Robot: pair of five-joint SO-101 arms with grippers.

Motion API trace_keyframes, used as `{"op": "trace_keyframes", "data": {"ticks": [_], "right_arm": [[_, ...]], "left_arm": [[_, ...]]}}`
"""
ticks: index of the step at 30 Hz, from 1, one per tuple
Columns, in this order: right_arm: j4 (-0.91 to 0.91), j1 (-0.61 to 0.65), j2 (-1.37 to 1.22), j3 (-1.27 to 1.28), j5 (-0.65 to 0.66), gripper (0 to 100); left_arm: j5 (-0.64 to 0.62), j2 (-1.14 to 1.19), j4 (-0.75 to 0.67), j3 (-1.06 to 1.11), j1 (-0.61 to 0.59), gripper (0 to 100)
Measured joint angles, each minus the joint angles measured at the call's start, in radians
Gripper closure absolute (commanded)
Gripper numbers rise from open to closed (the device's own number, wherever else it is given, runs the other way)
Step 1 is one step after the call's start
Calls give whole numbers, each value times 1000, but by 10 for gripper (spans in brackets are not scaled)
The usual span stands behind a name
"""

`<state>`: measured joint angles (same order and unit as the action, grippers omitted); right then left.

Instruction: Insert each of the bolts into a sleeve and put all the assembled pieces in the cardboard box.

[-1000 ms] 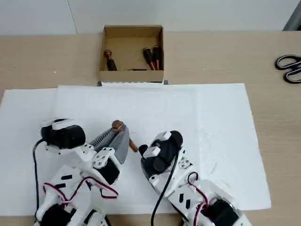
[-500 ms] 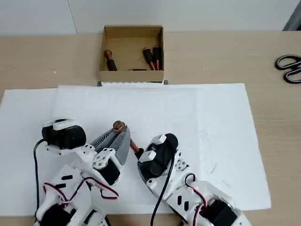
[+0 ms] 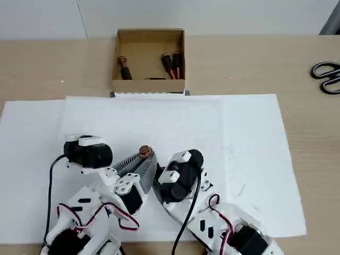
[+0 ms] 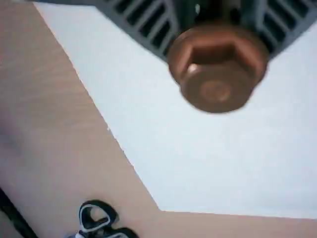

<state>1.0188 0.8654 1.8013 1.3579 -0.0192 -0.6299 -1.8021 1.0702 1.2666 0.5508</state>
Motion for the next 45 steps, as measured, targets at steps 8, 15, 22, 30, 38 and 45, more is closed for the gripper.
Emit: {"op": "trace_keyframes", "data": {"ticks": [8, 15, 22, 30, 38, 45], "right_arm": [[0, -2, 0, 0, 81, 996], [0, -2, -2, 0, 81, 996], [0, -14, 0, 3, 81, 996], [0, -37, -2, 8, 81, 996], [0, -38, -2, 15, 84, 996], [0, -38, -2, 15, 84, 996]], "left_arm": [[80, -2, 31, 0, 32, 928], [107, -2, 38, 0, 32, 836], [118, -2, 71, -3, 34, 835], [167, -2, 167, -44, 2, 833], [262, -2, 169, -46, -106, 833], [267, -2, 169, -117, -121, 919]]}}
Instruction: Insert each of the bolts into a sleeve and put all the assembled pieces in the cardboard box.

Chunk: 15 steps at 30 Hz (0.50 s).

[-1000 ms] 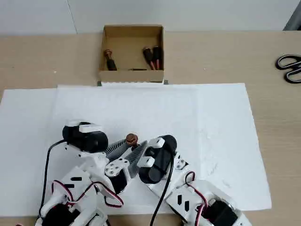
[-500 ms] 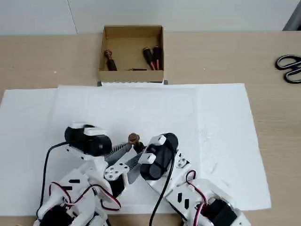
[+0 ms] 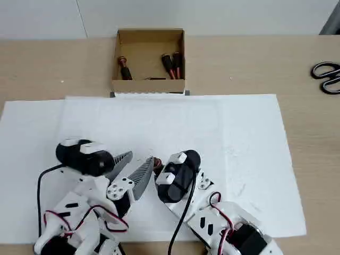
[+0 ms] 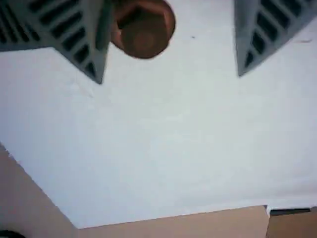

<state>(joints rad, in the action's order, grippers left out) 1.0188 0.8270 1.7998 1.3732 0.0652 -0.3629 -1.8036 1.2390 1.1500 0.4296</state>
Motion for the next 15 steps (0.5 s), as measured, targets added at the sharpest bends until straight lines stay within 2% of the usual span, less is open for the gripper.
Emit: {"op": "trace_keyframes", "data": {"ticks": [2, 6, 12, 15], "right_arm": [[0, 0, 0, 0, 0, 996], [0, -55, 0, 0, 0, 996], [0, -199, 0, 0, 0, 996], [0, -245, 0, 0, 0, 996]], "left_arm": [[11, 0, 0, -5, -3, 1000], [98, 0, 0, -5, -72, 995], [250, -2, 0, 63, -267, 994], [276, -2, 0, 137, -356, 994]]}}
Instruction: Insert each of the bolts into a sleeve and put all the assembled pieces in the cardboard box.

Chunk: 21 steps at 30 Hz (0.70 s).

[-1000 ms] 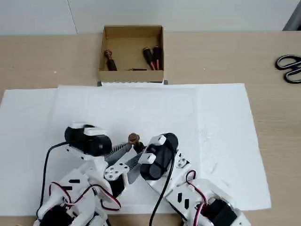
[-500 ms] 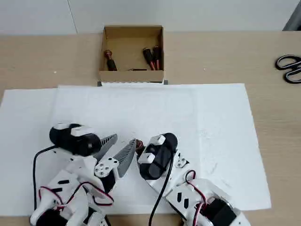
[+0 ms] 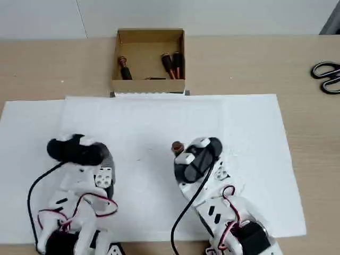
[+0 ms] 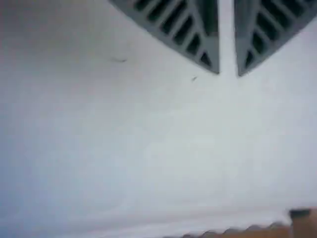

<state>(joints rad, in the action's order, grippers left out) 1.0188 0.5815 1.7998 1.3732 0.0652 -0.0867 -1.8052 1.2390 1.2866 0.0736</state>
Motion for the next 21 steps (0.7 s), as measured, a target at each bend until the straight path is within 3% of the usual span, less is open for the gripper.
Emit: {"op": "trace_keyframes", "data": {"ticks": [4, 10, 13, 21], "right_arm": [[0, -66, 0, 23, 0, 996], [0, -167, 0, 35, 0, 996], [0, -187, 0, 35, 0, 996], [0, -190, -2, 35, -77, 996]], "left_arm": [[9, 0, -23, 124, -86, 994], [127, 0, -212, 311, -203, 994], [169, 0, -296, 387, -222, 994], [178, 0, -322, 399, -215, 994]]}}
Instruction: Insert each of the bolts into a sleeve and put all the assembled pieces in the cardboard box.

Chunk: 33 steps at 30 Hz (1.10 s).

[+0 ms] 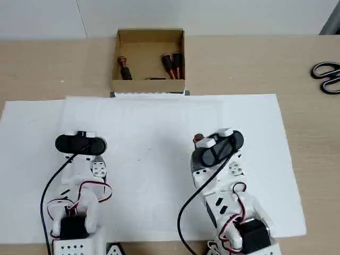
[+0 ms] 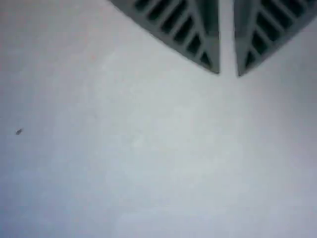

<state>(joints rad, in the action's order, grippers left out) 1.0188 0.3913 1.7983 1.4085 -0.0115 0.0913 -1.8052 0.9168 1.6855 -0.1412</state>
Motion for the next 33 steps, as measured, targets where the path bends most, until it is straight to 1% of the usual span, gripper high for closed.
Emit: {"op": "trace_keyframes", "data": {"ticks": [2, 7, 10, 12, 18, 22, 33], "right_arm": [[-8, 2, 0, 0, -25, 996], [-58, 2, -37, 0, -32, 996], [-97, 2, -137, -21, -32, 996], [-141, 0, -244, -81, -38, 996], [-264, 0, -680, -377, -40, 996], [-330, 0, -974, -620, -40, 996], [-348, 0, -1700, -1310, -40, 996]], "left_arm": [[2, 0, 0, 0, 0, 994], [3, 0, 0, 0, 0, 992], [3, 0, 0, 0, 0, 993], [3, 0, 0, 0, 0, 993], [3, 0, 0, 0, 0, 993], [3, 0, 0, 0, 2, 993], [3, 0, 0, 0, 2, 993]]}}
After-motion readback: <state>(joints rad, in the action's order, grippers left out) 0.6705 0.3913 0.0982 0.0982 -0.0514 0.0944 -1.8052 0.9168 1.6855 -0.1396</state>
